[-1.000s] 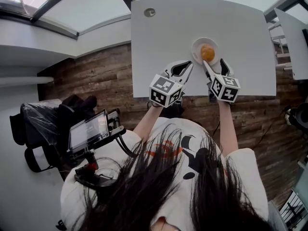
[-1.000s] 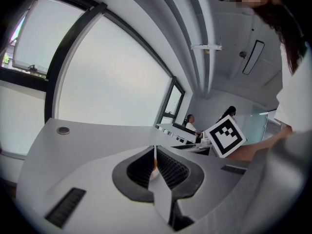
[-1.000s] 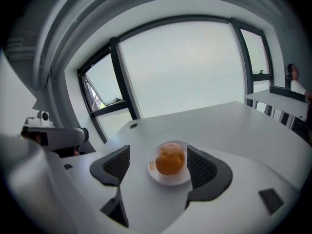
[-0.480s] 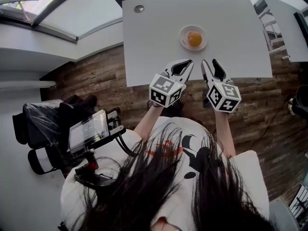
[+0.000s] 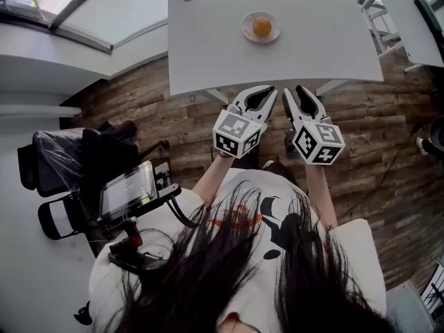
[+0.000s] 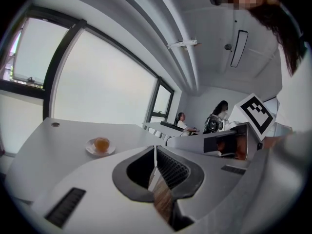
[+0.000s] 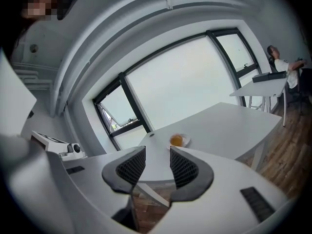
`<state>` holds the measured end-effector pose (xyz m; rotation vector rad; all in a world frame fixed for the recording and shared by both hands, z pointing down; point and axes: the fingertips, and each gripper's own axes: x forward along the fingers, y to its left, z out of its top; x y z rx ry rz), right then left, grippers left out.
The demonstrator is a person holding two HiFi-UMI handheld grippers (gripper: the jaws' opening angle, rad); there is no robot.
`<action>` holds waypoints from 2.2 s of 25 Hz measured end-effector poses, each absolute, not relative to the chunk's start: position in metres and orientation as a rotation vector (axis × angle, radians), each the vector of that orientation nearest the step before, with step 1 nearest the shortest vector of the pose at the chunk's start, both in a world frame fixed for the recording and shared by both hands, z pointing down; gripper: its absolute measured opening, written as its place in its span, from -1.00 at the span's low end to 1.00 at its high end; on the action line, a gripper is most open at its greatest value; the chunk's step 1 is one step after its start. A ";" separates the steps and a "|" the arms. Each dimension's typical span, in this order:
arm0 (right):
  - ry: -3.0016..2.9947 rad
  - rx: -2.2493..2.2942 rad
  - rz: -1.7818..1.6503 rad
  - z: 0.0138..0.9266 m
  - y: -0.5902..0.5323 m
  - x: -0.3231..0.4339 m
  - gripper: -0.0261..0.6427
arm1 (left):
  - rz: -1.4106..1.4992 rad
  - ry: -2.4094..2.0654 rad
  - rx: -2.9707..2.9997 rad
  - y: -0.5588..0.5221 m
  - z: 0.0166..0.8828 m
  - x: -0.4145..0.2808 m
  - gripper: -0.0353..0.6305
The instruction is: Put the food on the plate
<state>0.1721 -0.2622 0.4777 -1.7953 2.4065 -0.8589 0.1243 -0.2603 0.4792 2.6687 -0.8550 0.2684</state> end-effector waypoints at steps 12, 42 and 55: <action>2.441 -1.761 -0.831 0.470 -0.124 0.161 -0.43 | 0.293 -0.923 2.687 -0.121 0.465 0.106 -0.88; 2.347 -1.820 -0.934 0.486 -0.067 0.088 -0.43 | 0.293 -0.873 2.682 -0.059 0.468 0.027 -0.88; 2.284 -1.894 -0.861 0.468 0.034 -0.002 -0.43 | 0.241 -0.784 2.747 0.039 0.457 -0.064 -0.88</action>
